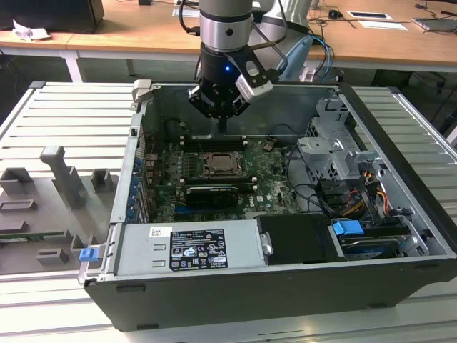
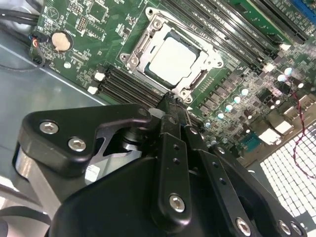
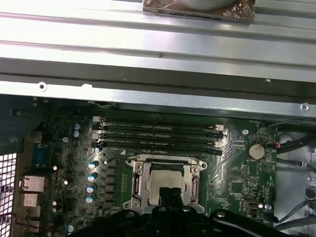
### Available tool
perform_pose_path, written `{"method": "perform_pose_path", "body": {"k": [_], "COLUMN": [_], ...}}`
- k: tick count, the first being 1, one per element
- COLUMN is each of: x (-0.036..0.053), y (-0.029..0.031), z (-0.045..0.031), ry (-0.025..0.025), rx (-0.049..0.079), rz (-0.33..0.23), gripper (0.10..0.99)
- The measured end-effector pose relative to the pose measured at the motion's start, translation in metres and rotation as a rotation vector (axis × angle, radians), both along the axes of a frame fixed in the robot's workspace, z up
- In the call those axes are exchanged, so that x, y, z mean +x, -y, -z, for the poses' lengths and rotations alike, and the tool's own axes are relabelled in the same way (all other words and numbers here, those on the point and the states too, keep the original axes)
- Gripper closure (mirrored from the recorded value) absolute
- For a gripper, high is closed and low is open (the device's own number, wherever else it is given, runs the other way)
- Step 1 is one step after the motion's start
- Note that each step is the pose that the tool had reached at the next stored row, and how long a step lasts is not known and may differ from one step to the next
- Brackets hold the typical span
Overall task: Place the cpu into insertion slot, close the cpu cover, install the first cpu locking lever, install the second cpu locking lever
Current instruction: 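Install the first cpu locking lever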
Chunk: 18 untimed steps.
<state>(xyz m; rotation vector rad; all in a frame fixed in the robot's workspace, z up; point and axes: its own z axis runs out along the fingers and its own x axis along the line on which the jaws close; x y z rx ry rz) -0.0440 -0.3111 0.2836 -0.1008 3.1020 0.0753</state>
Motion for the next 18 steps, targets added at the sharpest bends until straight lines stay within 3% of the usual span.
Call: {"method": "perform_pose_path", "body": {"k": [18], "x": [-0.0087], "y": [0.0001], "z": [0.0085], "ry": [0.001], "rx": [0.001], "rz": [0.015], "gripper": [0.98]}}
